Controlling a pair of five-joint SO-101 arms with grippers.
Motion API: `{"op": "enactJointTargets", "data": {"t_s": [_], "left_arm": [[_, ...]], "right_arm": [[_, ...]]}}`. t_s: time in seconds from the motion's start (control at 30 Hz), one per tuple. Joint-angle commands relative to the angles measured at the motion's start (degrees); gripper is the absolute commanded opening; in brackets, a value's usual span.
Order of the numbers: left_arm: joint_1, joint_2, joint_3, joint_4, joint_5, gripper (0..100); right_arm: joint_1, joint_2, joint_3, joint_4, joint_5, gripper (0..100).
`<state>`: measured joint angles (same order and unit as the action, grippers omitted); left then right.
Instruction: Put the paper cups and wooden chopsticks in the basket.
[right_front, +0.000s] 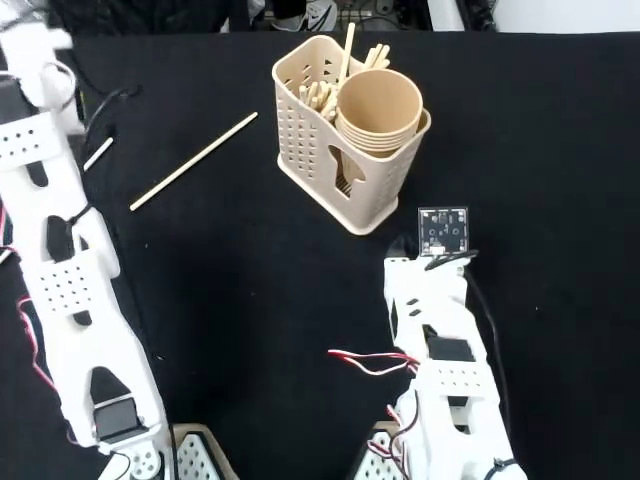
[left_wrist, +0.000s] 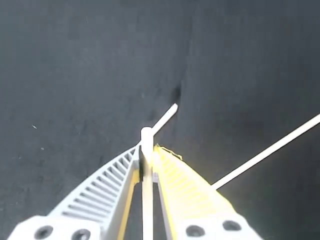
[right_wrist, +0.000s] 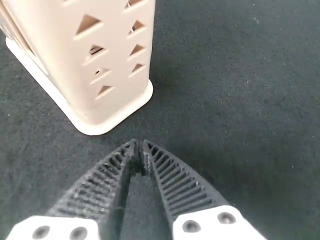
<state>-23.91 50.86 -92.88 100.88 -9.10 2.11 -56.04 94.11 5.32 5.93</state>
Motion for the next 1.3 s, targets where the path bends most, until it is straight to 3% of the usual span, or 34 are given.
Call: {"op": "enactJointTargets", "data": {"t_s": [0.0, 0.2, 0.37, 0.53, 0.93, 1.1, 1.27], "left_arm": [[2.0, -10.6, -2.4, 0.3, 9.1, 3], [2.1, -16.6, 0.0, 0.4, 18.5, 3], [3.0, -24.2, 16.0, 0.4, 22.7, 3], [5.5, -34.6, 28.9, 0.2, 22.9, 3], [7.0, -53.7, 43.6, -2.0, 22.9, 3], [7.1, -63.1, 62.9, -10.4, 22.9, 3], [7.1, -79.7, 92.4, -33.8, 22.8, 3]], "right_arm": [[-0.4, -0.8, -0.4, -1.1, 0.5, 1.5], [-0.4, -0.8, -0.5, -1.1, 0.5, 1.5], [-0.7, -0.8, -0.5, -1.1, 1.1, 1.5], [-0.8, -0.8, -0.4, -1.1, 3.6, 1.5], [-0.8, -0.8, -0.3, -1.1, 3.6, 1.5], [-0.8, -0.8, -0.2, -1.1, 3.6, 1.5], [-0.8, -0.8, -0.2, -1.1, 3.6, 1.5]]}}
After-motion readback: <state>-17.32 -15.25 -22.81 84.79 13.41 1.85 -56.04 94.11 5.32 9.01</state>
